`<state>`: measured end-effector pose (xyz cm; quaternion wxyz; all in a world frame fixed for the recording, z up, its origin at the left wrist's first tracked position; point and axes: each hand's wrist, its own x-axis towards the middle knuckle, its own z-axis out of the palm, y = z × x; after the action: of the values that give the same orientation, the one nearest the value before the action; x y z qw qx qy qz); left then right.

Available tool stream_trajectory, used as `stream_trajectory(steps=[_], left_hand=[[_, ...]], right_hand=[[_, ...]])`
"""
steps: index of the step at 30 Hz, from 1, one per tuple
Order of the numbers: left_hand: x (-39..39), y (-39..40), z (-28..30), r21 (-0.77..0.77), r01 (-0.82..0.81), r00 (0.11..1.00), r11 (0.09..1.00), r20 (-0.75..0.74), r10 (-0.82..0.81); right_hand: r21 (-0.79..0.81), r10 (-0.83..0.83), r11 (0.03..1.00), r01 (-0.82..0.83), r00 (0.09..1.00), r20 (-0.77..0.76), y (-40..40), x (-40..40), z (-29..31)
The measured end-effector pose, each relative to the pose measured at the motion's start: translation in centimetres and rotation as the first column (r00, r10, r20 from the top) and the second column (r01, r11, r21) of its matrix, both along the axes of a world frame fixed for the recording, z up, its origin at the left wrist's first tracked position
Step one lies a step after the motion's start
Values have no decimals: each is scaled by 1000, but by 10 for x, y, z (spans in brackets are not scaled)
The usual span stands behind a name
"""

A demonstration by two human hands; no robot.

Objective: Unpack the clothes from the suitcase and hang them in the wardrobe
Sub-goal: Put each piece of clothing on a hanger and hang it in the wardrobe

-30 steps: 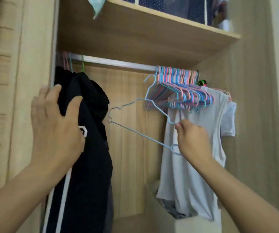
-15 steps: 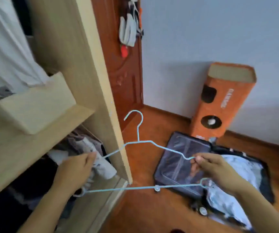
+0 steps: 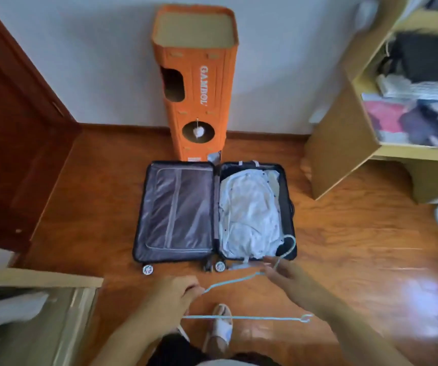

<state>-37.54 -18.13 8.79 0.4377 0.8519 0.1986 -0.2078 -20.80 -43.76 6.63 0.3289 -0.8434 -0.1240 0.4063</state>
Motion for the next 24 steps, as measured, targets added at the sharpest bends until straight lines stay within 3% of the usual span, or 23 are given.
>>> stream_trajectory(steps=[3, 5, 8, 10, 13, 15, 18, 21, 23, 24], left_hand=[[39, -5, -45, 47, 46, 999, 998, 6, -46], [57, -6, -82, -2, 7, 1000, 1000, 3, -7], [77, 0, -160, -86, -187, 982, 979, -29, 185], [89, 14, -223, -28, -196, 971, 980, -147, 190], [124, 25, -279, -22, 5, 888, 1000, -460, -15], [160, 21, -289, -65, 9, 871, 998, -490, -40], [211, 3, -328, -123, -269, 868, 955, -462, 185], [259, -19, -391, -145, -562, 741, 815, -527, 417], [299, -30, -457, -107, -556, 749, 824, -494, 441], [314, -28, -481, -44, -477, 793, 878, -453, 408]], right_hand=[[-17, -269, 963, 270, 962, 39, 8, 16, -34], [-93, -302, 948, 305, 952, 50, 10, 29, -52], [-211, -355, 902, 378, 925, 139, -4, 64, -86], [-272, -423, 844, 461, 886, 191, -22, 99, -109], [-302, -495, 784, 542, 840, 222, -48, 152, -136], [-249, -572, 747, 616, 787, 231, -63, 185, -166], [-166, -670, 688, 706, 707, 228, -80, 221, -228], [-124, -696, 679, 723, 689, 202, -87, 257, -310], [-79, -701, 688, 721, 689, 183, -91, 290, -376], [-46, -711, 686, 726, 683, 171, -89, 302, -395]])
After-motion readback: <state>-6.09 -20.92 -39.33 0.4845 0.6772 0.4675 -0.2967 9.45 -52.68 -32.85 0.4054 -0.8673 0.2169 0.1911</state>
